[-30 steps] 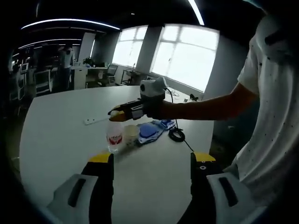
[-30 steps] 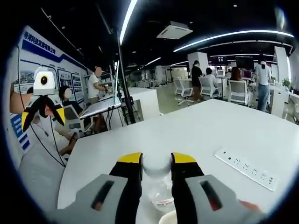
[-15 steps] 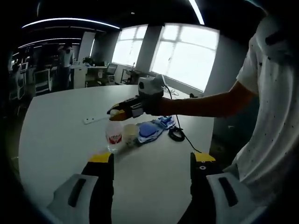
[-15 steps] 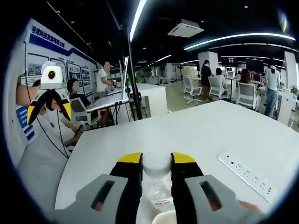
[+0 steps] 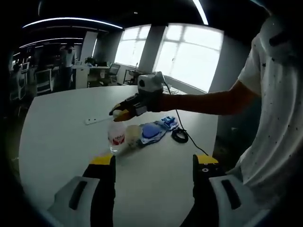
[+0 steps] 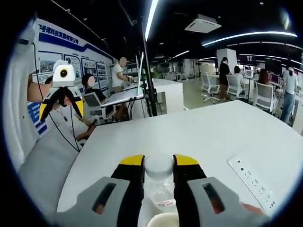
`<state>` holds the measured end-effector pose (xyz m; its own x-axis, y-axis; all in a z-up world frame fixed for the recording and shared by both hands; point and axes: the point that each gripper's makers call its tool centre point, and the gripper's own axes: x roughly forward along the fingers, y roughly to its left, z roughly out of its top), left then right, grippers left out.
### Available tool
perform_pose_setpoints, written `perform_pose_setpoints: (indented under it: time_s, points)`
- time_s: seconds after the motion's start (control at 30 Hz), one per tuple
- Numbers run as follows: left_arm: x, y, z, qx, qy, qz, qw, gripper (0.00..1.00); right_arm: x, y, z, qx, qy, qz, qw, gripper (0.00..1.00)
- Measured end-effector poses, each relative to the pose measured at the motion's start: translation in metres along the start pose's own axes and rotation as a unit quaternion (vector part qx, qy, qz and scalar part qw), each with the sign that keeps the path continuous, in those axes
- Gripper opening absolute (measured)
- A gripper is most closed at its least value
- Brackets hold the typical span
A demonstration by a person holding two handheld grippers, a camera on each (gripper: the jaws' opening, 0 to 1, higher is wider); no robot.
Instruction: Arrange the tabletop items into an orderly group along one side of the table until the central work area is clear of visible clutter.
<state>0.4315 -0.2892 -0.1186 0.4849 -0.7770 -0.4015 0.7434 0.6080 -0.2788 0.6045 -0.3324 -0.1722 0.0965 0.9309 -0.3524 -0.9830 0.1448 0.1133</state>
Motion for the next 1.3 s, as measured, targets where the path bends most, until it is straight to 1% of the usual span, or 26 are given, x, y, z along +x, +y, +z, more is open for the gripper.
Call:
perform_pose_setpoints:
  time_s: [0.33, 0.43, 0.57, 0.7, 1.03, 1.3]
  points:
    - [0.002, -0.001, 0.000, 0.002, 0.001, -0.002, 1.0000, 0.67, 0.000, 0.000, 0.001, 0.014, -0.007, -0.008, 0.9999, 0.22]
    - [0.003, -0.001, 0.000, 0.002, 0.000, -0.002, 1.0000, 0.67, -0.002, -0.001, 0.001, 0.022, -0.013, -0.011, 0.9996, 0.22]
    - [0.003, -0.002, 0.001, 0.002, 0.000, -0.002, 1.0000, 0.67, -0.002, 0.000, 0.004, 0.027, -0.022, -0.014, 0.9993, 0.27]
    - [0.003, -0.003, 0.001, 0.003, 0.000, -0.004, 1.0000, 0.67, -0.003, 0.001, 0.005, 0.029, -0.025, -0.017, 0.9991, 0.30]
    - [0.005, -0.006, 0.003, 0.006, -0.001, -0.008, 1.0000, 0.67, -0.015, 0.003, 0.007, 0.036, -0.033, -0.031, 0.9983, 0.36]
    - [0.008, -0.011, 0.007, 0.010, -0.003, -0.012, 0.9999, 0.68, -0.032, 0.006, 0.005, 0.041, -0.038, -0.049, 0.9973, 0.41]
